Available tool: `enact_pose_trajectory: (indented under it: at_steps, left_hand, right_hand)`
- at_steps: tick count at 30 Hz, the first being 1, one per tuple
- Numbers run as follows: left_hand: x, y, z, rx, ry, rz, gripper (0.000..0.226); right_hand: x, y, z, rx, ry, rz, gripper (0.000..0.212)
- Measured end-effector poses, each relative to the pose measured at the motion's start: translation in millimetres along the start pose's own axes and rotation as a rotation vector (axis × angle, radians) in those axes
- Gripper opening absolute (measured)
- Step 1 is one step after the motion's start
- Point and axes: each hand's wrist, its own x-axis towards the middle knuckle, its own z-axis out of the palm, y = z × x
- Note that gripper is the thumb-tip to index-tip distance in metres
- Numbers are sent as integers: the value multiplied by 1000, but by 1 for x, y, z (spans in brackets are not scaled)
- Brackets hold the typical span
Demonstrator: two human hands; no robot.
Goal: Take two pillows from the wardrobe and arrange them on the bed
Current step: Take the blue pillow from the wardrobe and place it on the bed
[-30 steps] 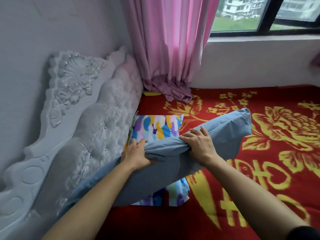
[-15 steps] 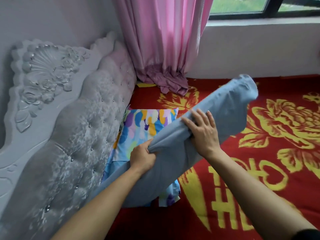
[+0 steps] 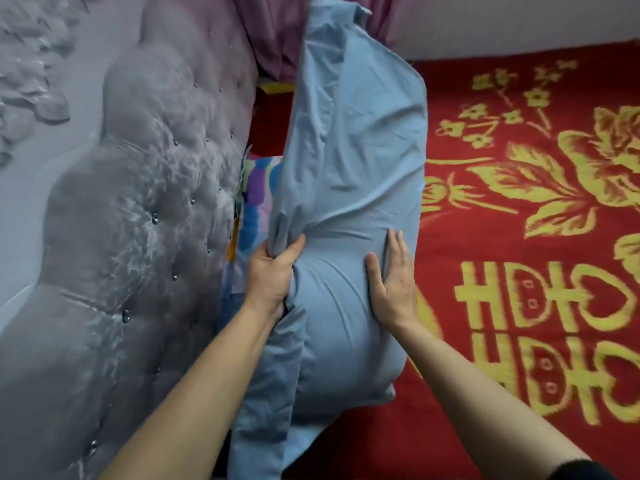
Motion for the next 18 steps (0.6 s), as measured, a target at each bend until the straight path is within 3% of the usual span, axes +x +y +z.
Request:
enact_pose_trajectory:
  at_steps: [3,7,12,18]
  left_hand:
    - [51,-31,-47,78,47,-109,28]
    - [112,-102,-101,783,205,-128,75]
    - [143,-193,-123,1242,204,20,67]
    - [188,-232,-118,1314,171,54,67]
  right_hand:
    - [7,20,61,-121,-136,-70,72]
    - [-1,58,145,-529,-343,-219,74]
    - [-12,73,224,-611,-278,-344,76]
    - [10,94,238,-624,-231,-349,73]
